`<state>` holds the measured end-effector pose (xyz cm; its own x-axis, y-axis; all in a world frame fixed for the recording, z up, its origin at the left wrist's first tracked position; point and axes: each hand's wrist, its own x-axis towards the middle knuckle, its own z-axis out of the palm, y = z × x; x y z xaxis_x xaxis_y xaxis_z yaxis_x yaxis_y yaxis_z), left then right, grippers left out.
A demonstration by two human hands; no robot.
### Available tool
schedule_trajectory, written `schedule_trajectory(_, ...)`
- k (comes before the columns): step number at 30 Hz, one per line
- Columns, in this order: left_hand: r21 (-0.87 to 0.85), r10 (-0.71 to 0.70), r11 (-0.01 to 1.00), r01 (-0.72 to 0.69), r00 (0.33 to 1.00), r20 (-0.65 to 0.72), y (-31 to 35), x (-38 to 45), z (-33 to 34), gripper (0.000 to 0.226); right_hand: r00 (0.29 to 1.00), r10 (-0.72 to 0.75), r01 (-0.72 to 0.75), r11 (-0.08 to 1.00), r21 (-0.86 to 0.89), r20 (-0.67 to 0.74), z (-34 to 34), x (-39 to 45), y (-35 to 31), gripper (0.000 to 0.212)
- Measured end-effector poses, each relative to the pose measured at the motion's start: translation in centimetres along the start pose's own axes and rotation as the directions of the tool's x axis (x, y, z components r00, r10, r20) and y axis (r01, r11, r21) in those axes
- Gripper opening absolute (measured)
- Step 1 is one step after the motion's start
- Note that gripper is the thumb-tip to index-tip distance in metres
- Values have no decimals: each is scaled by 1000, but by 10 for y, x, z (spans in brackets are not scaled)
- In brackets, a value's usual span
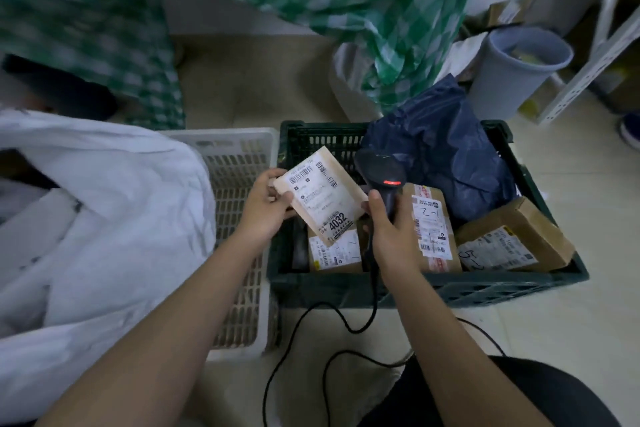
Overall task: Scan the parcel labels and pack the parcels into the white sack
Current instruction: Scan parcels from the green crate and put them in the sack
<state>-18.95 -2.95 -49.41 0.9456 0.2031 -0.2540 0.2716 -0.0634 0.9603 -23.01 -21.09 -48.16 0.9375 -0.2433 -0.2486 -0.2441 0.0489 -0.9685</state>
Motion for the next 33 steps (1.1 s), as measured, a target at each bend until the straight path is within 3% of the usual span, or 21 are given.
schedule_trajectory(4,-73,4,997,-6,1000,-25,5,-50,-39,25,1000,30,-30,998,56,10,16,-46,-3,59)
schedule_trajectory(9,-151,4,989,-2,1000,13,19,-114,-79,28,998,-22,16,995,102,56,37,-104,-21,42)
schedule_trajectory(14,-45,-1,999,3,999,40,26,-163,-129,15,978,-182,181,983,20,101,45,-144,-31,11)
schedule_trajectory(18,-3,-1,1000,1,1000,-6,35,-184,-159,23,953,-235,253,964,-77,192,50,-163,-31,21)
schedule_trajectory(24,14,-63,998,62,995,80,34,-203,-178,3,927,-221,273,952,-139,303,60,-175,-33,36)
schedule_trajectory(28,-24,-56,998,55,997,-53,25,-202,-186,5,934,-242,307,920,-243,262,61,-179,-32,41)
schedule_trajectory(33,-70,-20,998,8,985,-172,22,-197,-190,5,905,-121,222,952,-212,407,67,-196,-35,11)
